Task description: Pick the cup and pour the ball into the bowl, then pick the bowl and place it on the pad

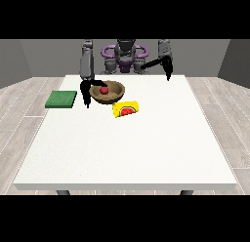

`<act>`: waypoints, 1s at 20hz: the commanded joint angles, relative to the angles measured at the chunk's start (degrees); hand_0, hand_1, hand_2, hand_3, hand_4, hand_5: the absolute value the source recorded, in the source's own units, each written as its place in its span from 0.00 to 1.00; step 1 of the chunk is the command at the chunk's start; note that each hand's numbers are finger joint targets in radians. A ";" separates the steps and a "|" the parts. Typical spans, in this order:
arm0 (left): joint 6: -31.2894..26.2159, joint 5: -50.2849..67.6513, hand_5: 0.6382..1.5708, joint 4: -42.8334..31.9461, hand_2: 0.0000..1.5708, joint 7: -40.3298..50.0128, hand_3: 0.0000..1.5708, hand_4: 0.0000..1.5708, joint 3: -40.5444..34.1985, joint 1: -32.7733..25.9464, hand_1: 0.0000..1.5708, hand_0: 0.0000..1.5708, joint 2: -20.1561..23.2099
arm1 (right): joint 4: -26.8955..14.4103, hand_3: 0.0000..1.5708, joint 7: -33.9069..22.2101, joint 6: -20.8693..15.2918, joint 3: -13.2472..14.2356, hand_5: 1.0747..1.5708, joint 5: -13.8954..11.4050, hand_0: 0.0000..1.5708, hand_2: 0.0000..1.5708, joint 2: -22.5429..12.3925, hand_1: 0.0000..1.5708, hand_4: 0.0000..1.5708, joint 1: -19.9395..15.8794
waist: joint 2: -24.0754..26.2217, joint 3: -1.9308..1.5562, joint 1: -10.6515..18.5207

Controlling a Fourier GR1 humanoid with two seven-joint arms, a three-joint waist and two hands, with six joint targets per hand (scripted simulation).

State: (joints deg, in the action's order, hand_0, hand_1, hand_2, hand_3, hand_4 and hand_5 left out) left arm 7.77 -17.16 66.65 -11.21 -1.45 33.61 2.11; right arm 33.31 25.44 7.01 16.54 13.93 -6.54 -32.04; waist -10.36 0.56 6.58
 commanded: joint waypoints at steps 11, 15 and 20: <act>-4.24 3.38 1.00 1.26 0.00 -1.27 0.00 0.00 -2.69 0.83 0.00 0.00 3.74 | -5.76 1.00 -8.17 -12.90 -3.71 0.96 -5.38 1.00 1.00 0.88 1.00 0.67 0.01 | -2.25 -0.49 2.00; -4.36 4.47 1.00 -1.41 0.00 -1.41 0.00 0.00 -3.89 -1.56 0.00 0.00 3.51 | -4.40 1.00 -14.77 -16.49 -5.98 0.96 -7.59 1.00 1.00 0.21 1.00 0.65 -2.06 | 2.51 -0.47 0.23; -5.21 6.43 1.00 -4.31 0.00 -3.41 0.00 0.00 -7.77 -4.21 0.00 0.00 7.05 | -1.71 1.00 -19.18 -20.06 -7.30 0.96 -8.64 1.00 1.00 0.81 1.00 0.65 -4.08 | 4.83 -0.53 -2.57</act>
State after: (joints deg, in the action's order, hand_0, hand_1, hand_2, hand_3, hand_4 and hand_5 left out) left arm 3.79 -12.52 64.78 -13.15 -6.32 30.81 6.50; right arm 30.74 10.94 -9.50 10.73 6.68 -6.63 -34.78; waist -6.54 0.41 5.51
